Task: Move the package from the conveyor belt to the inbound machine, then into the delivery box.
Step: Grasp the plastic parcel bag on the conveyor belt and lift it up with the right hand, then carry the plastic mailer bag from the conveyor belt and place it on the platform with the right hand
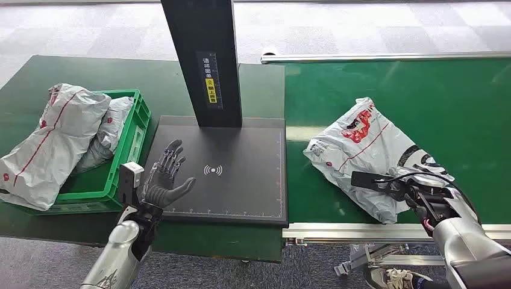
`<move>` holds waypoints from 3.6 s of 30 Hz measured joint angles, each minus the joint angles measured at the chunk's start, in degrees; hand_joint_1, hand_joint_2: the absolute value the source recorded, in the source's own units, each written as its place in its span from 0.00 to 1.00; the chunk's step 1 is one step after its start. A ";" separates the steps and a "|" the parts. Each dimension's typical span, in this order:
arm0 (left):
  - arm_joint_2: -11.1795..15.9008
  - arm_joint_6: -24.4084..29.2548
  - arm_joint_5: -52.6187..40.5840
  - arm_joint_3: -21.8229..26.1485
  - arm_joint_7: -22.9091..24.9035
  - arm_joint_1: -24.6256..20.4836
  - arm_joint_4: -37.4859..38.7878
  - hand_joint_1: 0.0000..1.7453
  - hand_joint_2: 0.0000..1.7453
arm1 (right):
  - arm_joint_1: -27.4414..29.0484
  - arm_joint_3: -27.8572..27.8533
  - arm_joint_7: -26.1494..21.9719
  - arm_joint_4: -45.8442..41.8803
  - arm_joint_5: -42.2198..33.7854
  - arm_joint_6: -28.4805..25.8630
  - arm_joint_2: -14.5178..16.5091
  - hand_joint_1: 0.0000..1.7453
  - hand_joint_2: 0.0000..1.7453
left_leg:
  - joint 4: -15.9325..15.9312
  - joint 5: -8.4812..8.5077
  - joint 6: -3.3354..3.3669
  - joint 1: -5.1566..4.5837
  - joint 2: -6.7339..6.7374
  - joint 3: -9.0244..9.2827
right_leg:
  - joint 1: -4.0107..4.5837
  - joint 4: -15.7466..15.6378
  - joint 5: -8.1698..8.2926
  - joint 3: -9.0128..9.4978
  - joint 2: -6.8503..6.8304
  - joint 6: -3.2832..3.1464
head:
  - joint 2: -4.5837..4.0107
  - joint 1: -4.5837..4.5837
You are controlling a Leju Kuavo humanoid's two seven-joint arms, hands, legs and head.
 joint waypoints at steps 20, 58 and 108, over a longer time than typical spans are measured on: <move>0.11 3.62 0.80 2.81 -2.43 3.50 -3.87 0.00 1.00 | 0.31 -3.38 -8.52 -3.74 -4.96 -16.10 2.42 1.00 1.00 | -0.01 0.00 0.00 0.01 0.07 0.00 | 0.02 0.00 -0.01 -0.03 0.02 0.00 | -0.01 0.00; 0.05 20.92 1.24 1.24 -16.83 -1.85 -6.94 0.00 1.00 | 18.35 -1.49 -33.70 -46.99 6.78 -55.28 5.14 1.00 1.00 | -0.01 0.01 -0.01 0.01 0.04 0.01 | 0.02 0.00 -0.02 -0.02 0.00 0.01 | -0.01 -0.01; -1.51 18.38 2.22 -2.69 -16.28 -8.59 1.04 0.00 1.00 | 14.14 24.96 -37.06 -36.50 -0.94 -46.95 13.07 1.00 1.00 | -0.02 0.01 -0.02 0.02 0.07 0.03 | 0.03 0.01 -0.02 -0.03 0.01 0.01 | -0.01 0.01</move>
